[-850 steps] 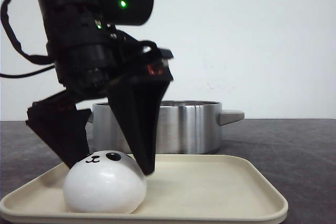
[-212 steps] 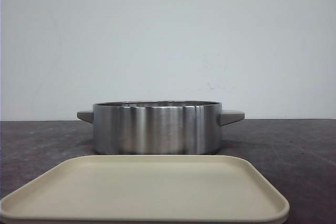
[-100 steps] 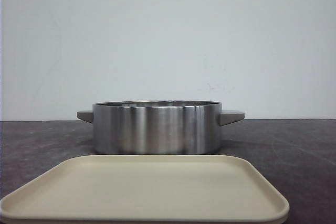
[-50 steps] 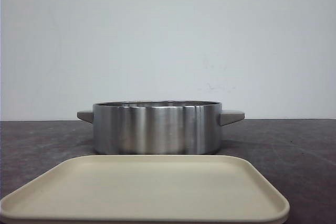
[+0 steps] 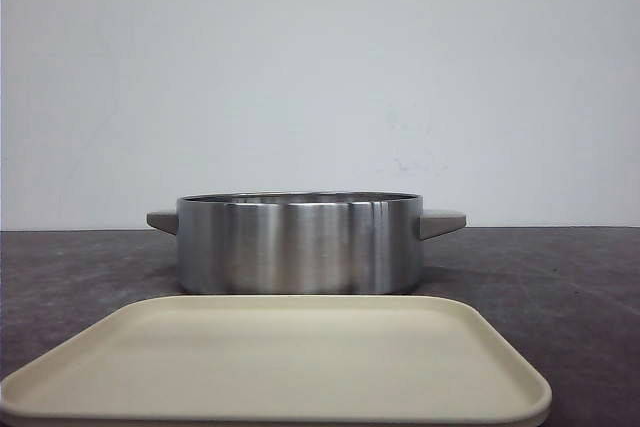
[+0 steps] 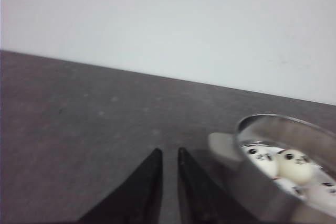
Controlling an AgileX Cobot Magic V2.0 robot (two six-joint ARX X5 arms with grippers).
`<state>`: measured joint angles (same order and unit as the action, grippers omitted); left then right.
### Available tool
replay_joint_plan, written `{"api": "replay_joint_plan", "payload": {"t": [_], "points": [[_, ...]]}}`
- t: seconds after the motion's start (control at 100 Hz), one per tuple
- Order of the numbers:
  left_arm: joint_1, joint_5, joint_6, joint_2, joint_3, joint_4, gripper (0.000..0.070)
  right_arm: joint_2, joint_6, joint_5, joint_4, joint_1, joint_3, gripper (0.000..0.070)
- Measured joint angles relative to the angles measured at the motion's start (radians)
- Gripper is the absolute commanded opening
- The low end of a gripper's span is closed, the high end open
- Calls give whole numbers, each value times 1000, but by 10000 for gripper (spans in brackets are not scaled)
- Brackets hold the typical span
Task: Steam buns
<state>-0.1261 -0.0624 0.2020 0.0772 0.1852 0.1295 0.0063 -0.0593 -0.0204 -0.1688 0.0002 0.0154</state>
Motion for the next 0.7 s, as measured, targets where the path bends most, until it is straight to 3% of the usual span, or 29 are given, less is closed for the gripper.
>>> {"api": "replay_joint_plan", "payload": {"t": [0.49, 0.7], "points": [[82, -2, -2, -72, -153, -9, 16, 0, 0, 0, 0, 0, 0, 16], [88, -10, -71, -74, -153, 53, 16, 0, 0, 0, 0, 0, 0, 16]]}}
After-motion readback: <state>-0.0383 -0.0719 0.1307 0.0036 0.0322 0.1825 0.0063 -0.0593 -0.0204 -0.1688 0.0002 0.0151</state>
